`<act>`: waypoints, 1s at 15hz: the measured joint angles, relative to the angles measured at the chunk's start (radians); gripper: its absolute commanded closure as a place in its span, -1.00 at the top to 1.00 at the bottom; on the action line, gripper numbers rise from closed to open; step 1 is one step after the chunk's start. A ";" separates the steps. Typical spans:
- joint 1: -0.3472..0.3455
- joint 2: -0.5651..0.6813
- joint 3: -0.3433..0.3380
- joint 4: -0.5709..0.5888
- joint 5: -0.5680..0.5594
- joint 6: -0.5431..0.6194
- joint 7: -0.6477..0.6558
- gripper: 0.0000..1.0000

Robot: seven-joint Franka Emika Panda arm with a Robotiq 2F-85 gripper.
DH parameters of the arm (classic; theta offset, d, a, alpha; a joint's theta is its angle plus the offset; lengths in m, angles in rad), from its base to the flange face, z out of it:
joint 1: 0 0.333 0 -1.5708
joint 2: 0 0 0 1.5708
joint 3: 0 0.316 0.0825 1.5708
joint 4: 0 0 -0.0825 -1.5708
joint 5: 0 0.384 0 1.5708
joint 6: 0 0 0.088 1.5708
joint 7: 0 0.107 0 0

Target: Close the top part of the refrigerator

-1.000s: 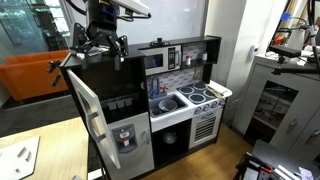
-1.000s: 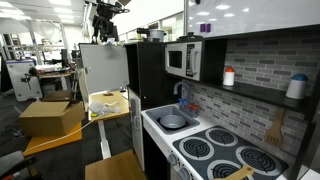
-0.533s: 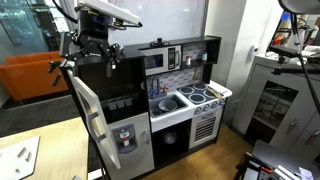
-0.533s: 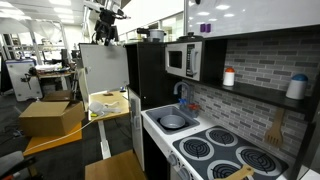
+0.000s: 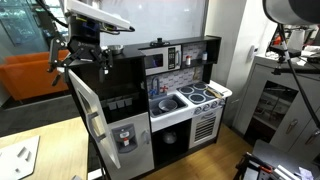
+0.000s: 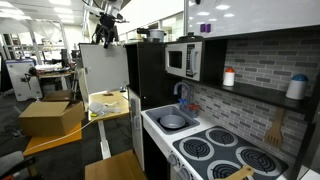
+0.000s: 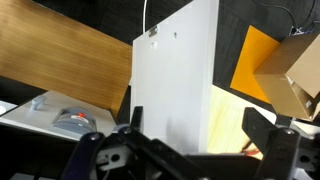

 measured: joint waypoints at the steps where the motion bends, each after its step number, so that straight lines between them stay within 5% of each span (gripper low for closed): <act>1: 0.003 0.003 0.000 0.000 0.000 0.000 0.004 1.00; 15: 0.096 0.004 -0.002 -0.021 -0.236 -0.013 0.055 1.00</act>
